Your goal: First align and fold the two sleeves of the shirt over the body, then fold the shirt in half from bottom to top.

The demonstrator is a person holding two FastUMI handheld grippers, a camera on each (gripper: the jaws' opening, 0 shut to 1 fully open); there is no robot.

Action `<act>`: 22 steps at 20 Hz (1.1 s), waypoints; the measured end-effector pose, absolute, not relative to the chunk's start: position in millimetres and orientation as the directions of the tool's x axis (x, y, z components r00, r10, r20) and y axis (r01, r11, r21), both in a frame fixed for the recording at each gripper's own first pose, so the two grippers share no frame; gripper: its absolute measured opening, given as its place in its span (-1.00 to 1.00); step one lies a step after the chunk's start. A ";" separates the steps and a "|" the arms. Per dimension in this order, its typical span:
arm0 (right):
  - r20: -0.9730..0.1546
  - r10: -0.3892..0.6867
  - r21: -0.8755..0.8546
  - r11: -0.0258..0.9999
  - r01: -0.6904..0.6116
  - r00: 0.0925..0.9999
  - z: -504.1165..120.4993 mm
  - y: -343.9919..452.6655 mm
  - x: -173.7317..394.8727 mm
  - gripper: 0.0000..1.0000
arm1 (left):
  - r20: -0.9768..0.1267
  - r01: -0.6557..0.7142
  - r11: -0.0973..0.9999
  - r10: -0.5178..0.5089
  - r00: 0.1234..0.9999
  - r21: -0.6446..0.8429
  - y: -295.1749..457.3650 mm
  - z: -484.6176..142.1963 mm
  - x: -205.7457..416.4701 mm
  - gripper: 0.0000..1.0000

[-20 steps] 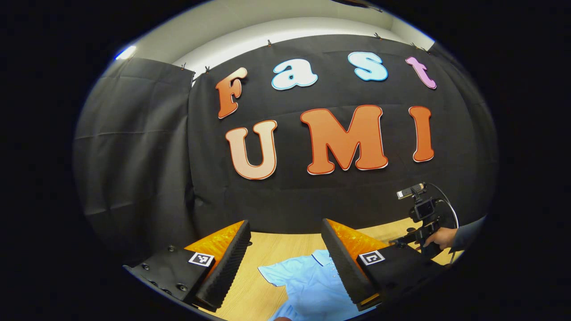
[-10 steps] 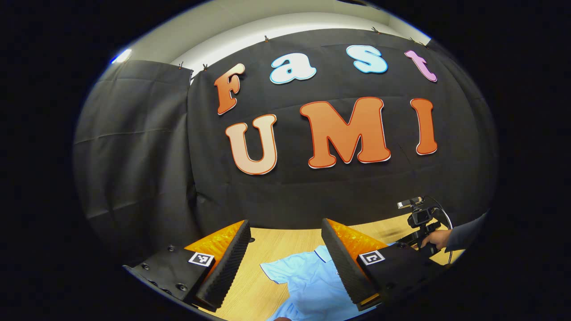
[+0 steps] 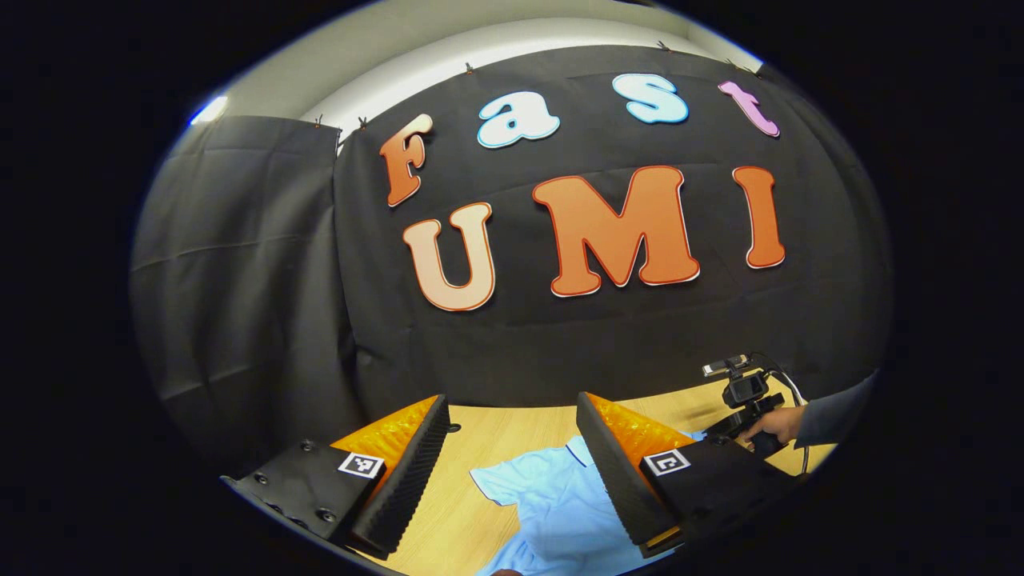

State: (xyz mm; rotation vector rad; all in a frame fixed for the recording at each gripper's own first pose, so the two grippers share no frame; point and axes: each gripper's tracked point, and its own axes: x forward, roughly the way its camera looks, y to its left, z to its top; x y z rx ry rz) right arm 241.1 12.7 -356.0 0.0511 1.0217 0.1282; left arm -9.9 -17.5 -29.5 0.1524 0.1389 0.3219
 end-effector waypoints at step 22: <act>-0.783 0.240 0.268 0.963 -0.037 0.574 -267.4 128.7 224.0 -0.92 | -0.225 -0.144 0.987 0.156 0.962 0.072 88.2 -87.1 16.4 1.00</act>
